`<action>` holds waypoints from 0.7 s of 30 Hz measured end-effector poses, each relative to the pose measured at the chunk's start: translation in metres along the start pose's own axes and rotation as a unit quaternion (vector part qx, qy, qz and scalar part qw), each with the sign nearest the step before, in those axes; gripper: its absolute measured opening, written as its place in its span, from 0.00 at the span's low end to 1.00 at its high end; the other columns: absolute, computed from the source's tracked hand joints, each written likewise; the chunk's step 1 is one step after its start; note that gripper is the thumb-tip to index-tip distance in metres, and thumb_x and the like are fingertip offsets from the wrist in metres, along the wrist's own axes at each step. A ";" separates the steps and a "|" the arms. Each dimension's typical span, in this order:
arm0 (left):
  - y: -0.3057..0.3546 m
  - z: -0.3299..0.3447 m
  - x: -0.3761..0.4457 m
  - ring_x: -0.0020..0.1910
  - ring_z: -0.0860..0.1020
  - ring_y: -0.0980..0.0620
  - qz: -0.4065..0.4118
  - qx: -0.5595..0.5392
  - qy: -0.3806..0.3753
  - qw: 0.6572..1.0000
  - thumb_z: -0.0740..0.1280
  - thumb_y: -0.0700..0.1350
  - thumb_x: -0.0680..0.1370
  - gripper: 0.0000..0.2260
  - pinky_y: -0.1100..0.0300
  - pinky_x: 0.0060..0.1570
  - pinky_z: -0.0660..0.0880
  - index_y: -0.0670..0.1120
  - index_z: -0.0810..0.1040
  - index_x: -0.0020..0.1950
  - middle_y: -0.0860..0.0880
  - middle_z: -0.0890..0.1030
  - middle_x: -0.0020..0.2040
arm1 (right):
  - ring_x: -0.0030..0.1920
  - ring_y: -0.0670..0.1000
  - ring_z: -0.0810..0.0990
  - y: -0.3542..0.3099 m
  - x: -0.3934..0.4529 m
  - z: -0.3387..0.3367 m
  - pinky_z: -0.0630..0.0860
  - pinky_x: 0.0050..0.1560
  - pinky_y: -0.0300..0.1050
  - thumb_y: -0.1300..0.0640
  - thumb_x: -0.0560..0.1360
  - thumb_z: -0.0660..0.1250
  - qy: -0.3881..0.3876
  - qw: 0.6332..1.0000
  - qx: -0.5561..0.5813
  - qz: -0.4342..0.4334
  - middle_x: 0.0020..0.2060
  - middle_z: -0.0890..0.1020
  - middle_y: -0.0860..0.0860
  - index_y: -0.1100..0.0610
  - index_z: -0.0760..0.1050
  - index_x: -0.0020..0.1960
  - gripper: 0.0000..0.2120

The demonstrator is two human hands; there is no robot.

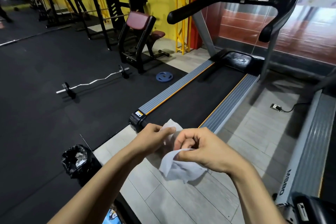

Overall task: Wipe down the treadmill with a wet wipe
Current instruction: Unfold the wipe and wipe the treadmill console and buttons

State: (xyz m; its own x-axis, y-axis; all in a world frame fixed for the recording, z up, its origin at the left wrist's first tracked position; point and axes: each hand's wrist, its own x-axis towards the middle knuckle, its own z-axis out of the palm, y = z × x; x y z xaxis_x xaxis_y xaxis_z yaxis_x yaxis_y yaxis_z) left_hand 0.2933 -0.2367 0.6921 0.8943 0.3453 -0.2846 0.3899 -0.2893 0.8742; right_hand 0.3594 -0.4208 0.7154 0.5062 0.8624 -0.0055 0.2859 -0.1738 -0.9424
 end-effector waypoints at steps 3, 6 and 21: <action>0.013 0.010 0.000 0.26 0.65 0.57 0.006 -0.024 -0.014 1.000 0.64 0.51 0.82 0.24 0.63 0.28 0.61 0.49 0.70 0.26 0.57 0.67 0.25 | 0.29 0.50 0.65 0.007 0.004 -0.005 0.62 0.32 0.41 0.57 0.76 0.73 0.095 0.994 0.048 -0.032 0.26 0.70 0.49 0.56 0.79 0.42 0.06; 0.023 0.018 -0.003 0.36 0.81 0.60 0.004 -0.101 -0.074 0.992 0.58 0.56 0.85 0.24 0.68 0.38 0.74 0.51 0.85 0.36 0.55 0.83 0.34 | 0.28 0.52 0.60 0.015 0.005 -0.016 0.58 0.30 0.43 0.54 0.79 0.69 0.159 0.983 0.086 -0.026 0.24 0.66 0.52 0.56 0.80 0.43 0.07; 0.038 0.032 0.004 0.44 0.75 0.52 0.134 -0.067 -0.102 0.983 0.64 0.52 0.84 0.16 0.54 0.47 0.69 0.39 0.81 0.52 0.44 0.80 0.44 | 0.46 0.55 0.77 0.058 0.006 -0.037 0.73 0.50 0.45 0.44 0.75 0.72 0.142 0.946 0.281 0.074 0.49 0.81 0.55 0.60 0.77 0.60 0.22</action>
State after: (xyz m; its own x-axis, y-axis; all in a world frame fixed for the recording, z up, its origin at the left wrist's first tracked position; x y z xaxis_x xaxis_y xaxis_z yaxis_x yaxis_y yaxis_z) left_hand 0.3188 -0.2749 0.7115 0.9918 0.0827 -0.0977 0.1138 -0.2212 0.9686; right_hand 0.4096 -0.4431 0.6735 0.7285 0.6712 -0.1372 -0.2430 0.0659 -0.9678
